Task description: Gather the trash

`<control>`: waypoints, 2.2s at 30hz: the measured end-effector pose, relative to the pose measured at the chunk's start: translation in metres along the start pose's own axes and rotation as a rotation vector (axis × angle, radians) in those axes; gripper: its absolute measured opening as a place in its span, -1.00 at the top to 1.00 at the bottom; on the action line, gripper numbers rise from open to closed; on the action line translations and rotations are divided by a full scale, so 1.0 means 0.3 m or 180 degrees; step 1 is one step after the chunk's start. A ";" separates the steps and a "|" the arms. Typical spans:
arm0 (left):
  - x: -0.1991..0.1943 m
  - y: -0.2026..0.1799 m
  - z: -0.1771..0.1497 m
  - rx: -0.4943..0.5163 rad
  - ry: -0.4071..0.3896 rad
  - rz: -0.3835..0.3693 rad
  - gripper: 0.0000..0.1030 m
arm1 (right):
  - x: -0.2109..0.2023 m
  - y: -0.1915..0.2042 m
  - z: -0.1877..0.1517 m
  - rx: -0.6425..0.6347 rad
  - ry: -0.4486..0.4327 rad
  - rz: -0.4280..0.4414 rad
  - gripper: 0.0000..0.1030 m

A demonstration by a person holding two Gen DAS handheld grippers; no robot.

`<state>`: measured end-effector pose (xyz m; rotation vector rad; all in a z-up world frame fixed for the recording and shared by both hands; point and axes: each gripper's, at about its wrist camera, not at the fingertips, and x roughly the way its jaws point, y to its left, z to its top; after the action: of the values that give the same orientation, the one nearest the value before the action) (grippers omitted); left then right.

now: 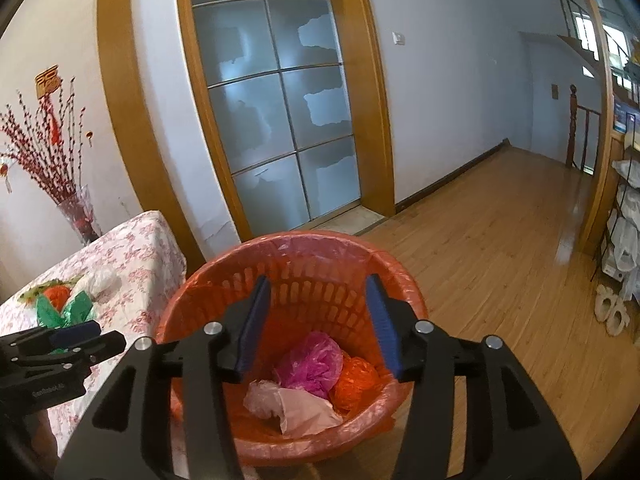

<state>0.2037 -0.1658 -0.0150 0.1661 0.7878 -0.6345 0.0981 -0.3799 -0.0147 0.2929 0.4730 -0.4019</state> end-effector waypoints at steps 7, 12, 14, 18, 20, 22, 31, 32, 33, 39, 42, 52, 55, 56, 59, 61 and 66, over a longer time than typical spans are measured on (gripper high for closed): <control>-0.093 0.110 -0.036 -0.0186 -0.0132 0.0197 -0.11 | -0.028 0.103 0.000 -0.0176 0.0031 0.0167 0.04; -0.181 0.238 -0.085 -0.0418 -0.0230 0.0388 -0.15 | -0.050 0.218 -0.011 -0.0346 0.0066 0.0346 0.04; -0.216 0.299 -0.109 -0.0536 -0.0260 0.0475 -0.15 | -0.061 0.281 -0.020 -0.0425 0.0096 0.0452 0.04; -0.268 0.415 -0.155 -0.0734 -0.0282 0.0659 -0.15 | -0.089 0.395 -0.048 -0.0585 0.0137 0.0653 0.04; -0.283 0.472 -0.178 -0.0849 -0.0272 0.0746 -0.15 | -0.103 0.450 -0.062 -0.0671 0.0143 0.0731 0.04; -0.296 0.519 -0.196 -0.0955 -0.0255 0.0821 -0.15 | -0.118 0.506 -0.078 -0.0749 0.0165 0.0820 0.04; -0.236 0.553 -0.201 -0.1134 -0.0168 0.0711 -0.14 | -0.145 0.578 -0.104 -0.0857 0.0208 0.0841 0.04; -0.220 0.544 -0.196 -0.1128 -0.0147 0.0690 -0.14 | -0.144 0.572 -0.104 -0.0849 0.0217 0.0822 0.04; -0.197 0.530 -0.187 -0.1118 -0.0121 0.0660 -0.14 | -0.142 0.571 -0.105 -0.0846 0.0222 0.0811 0.04; -0.092 0.491 -0.148 -0.1037 0.0038 0.0676 -0.08 | -0.131 0.549 -0.104 -0.0852 0.0247 0.0750 0.04; -0.045 0.506 -0.146 -0.1080 0.0154 0.0650 0.14 | -0.130 0.543 -0.103 -0.0856 0.0249 0.0744 0.04; -0.161 0.518 -0.173 -0.0952 -0.0069 0.0650 0.49 | -0.140 0.594 -0.106 -0.0949 0.0239 0.0832 0.04; -0.250 0.544 -0.203 -0.0948 -0.0189 0.0726 0.49 | -0.147 0.632 -0.108 -0.1005 0.0235 0.0895 0.04; -0.267 0.553 -0.208 -0.0961 -0.0214 0.0739 0.49 | -0.150 0.646 -0.111 -0.1024 0.0236 0.0917 0.04; -0.349 0.601 -0.238 -0.1038 -0.0330 0.0814 0.49 | -0.158 0.704 -0.123 -0.1093 0.0251 0.1022 0.04; -0.411 0.643 -0.258 -0.1114 -0.0404 0.0884 0.49 | -0.164 0.742 -0.134 -0.1144 0.0262 0.1086 0.04; -0.512 0.728 -0.301 -0.1277 -0.0529 0.1001 0.49 | -0.185 0.824 -0.163 -0.1261 0.0288 0.1240 0.04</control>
<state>0.1957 0.1146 0.0100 -0.1278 0.6945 -0.1822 0.1423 -0.1275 0.0153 0.0147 0.5588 0.0881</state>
